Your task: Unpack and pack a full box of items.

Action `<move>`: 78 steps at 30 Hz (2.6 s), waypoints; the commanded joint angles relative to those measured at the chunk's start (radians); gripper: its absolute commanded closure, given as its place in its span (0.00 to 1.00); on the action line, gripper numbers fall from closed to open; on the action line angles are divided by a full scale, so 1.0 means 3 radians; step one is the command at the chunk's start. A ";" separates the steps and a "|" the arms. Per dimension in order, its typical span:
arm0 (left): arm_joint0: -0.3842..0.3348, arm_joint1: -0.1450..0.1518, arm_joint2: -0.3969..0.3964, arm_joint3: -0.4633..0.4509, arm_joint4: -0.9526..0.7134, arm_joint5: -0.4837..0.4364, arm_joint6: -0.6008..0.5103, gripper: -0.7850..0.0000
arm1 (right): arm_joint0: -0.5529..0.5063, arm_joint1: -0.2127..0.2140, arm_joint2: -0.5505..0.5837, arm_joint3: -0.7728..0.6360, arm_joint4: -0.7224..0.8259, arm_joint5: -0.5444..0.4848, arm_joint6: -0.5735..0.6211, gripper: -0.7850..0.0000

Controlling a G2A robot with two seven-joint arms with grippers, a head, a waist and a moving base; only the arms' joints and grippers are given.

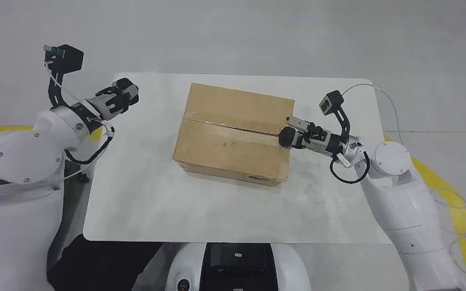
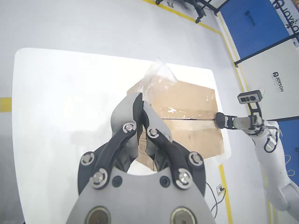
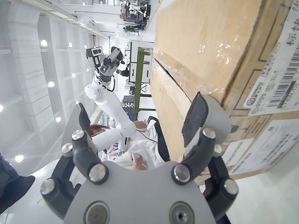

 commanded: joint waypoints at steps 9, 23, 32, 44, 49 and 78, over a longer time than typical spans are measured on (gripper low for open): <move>-0.0319 -0.0021 0.0281 -0.0104 -0.0094 0.0152 0.0220 1.00 | 0.0000 0.0000 0.0000 0.0000 0.0000 0.0000 0.0000 0.00; -0.0938 -0.0055 0.0824 0.0095 -0.0155 0.0189 0.0091 1.00 | 0.0000 0.0000 0.0000 0.0000 0.0000 0.0000 0.0000 0.00; -0.1036 -0.0073 0.1100 0.0012 -0.0154 0.0125 0.0046 1.00 | 0.0000 0.0000 0.0000 0.0000 0.0000 0.0000 0.0000 0.00; -0.1048 -0.0081 0.1240 -0.0021 -0.0083 0.0122 0.0037 1.00 | 0.0000 0.0000 0.0000 0.0000 0.0000 0.0000 0.0000 0.00; -0.1048 -0.0081 0.1240 -0.0021 -0.0083 0.0122 0.0037 1.00 | 0.0000 0.0000 0.0000 0.0000 0.0000 0.0000 0.0000 0.00; -0.1048 -0.0081 0.1240 -0.0021 -0.0083 0.0122 0.0037 1.00 | 0.0000 0.0000 0.0000 0.0000 0.0000 0.0000 0.0000 0.00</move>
